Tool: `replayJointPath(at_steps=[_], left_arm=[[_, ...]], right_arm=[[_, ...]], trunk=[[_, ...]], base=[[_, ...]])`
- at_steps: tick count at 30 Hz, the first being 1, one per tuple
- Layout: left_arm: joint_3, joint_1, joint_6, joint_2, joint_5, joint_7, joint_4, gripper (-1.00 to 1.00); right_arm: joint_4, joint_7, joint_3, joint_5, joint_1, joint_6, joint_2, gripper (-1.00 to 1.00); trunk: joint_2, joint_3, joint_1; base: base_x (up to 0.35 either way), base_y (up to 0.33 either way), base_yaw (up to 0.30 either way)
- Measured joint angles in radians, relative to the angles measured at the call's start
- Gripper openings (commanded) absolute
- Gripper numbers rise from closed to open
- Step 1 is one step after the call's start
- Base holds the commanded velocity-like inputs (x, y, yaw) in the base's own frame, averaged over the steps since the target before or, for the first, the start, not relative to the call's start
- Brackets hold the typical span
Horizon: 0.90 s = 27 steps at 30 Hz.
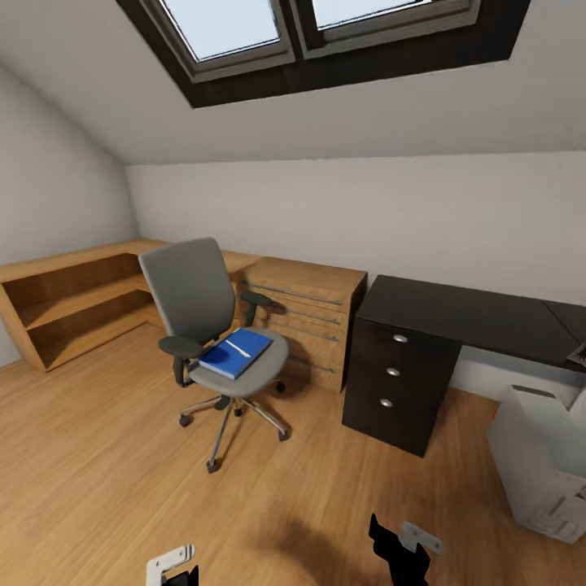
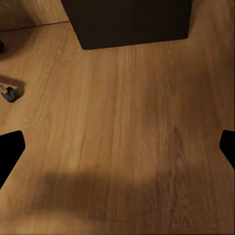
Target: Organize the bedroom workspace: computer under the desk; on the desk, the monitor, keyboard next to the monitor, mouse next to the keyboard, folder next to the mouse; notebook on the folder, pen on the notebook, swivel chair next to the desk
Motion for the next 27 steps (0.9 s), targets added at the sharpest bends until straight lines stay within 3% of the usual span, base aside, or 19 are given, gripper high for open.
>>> replayJointPath(at_steps=[27], left_arm=[[0.000, 0.000, -0.001, 0.000, 0.000, 0.000, 0.000, 1.00]], right_arm=[[0.000, 0.001, 0.000, 0.000, 0.000, 0.001, -0.001, 1.00]], trunk=[[0.189, 0.060, -0.103]], base=[[-0.308, 0.000, -0.221]])
